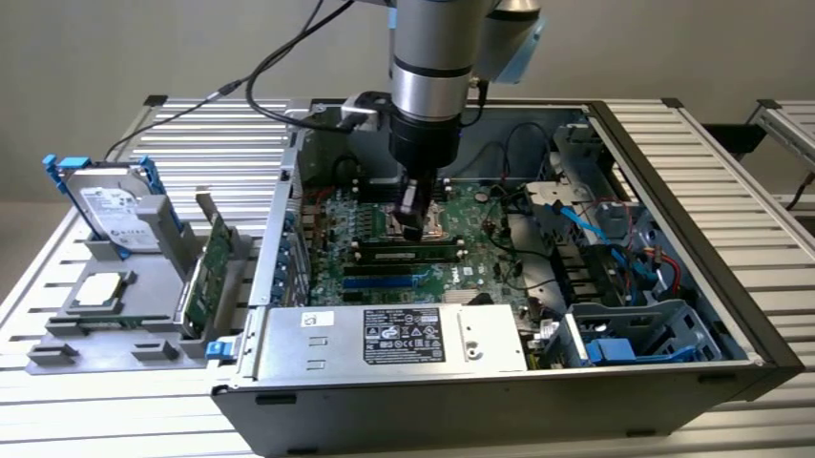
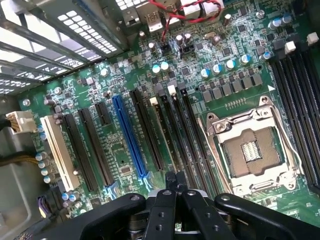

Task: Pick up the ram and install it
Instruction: 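Press down the ram until it locks into place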

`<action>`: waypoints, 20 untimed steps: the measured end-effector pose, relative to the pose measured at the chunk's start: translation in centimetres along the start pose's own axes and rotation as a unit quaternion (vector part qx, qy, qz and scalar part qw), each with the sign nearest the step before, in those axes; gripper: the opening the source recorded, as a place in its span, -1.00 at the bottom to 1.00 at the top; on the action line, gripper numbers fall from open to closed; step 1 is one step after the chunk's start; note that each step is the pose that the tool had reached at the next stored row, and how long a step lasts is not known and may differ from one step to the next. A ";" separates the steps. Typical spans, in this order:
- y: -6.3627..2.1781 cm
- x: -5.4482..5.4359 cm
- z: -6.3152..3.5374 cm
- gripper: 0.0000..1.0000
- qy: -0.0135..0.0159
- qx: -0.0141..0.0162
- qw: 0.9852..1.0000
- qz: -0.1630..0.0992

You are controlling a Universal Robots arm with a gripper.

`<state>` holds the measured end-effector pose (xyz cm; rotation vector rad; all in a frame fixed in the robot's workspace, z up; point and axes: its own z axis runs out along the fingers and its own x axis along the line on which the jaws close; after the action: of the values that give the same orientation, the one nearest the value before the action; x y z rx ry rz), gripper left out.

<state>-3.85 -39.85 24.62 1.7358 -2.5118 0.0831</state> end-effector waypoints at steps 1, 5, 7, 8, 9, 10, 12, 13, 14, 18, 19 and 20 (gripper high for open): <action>0.00 0.0 0.00 -0.79 0.000 0.000 1.000 0.006; 0.01 0.0 0.00 -0.79 0.001 -0.001 1.000 0.029; 0.00 0.0 0.00 -0.79 0.002 -0.001 0.999 0.041; 0.00 0.0 0.00 -0.79 0.002 -0.001 0.999 0.047; 0.00 0.0 0.00 -0.79 0.002 -0.001 0.999 0.053; 0.00 0.0 0.01 -0.79 0.002 -0.001 0.998 0.058; 0.00 0.0 0.00 -0.79 0.003 -0.001 0.998 0.070; 0.00 0.0 0.00 -0.79 0.003 -0.001 0.997 0.076; 0.00 0.0 0.00 -0.79 0.003 -0.001 0.997 0.082; 0.00 0.0 0.01 -0.79 0.004 -0.002 0.994 0.105; 0.00 0.0 0.00 -0.79 0.004 -0.002 0.994 0.111; 0.00 0.0 0.01 -0.79 0.004 -0.002 0.993 0.116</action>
<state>-3.85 -39.85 24.62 1.4304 -2.6941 0.1001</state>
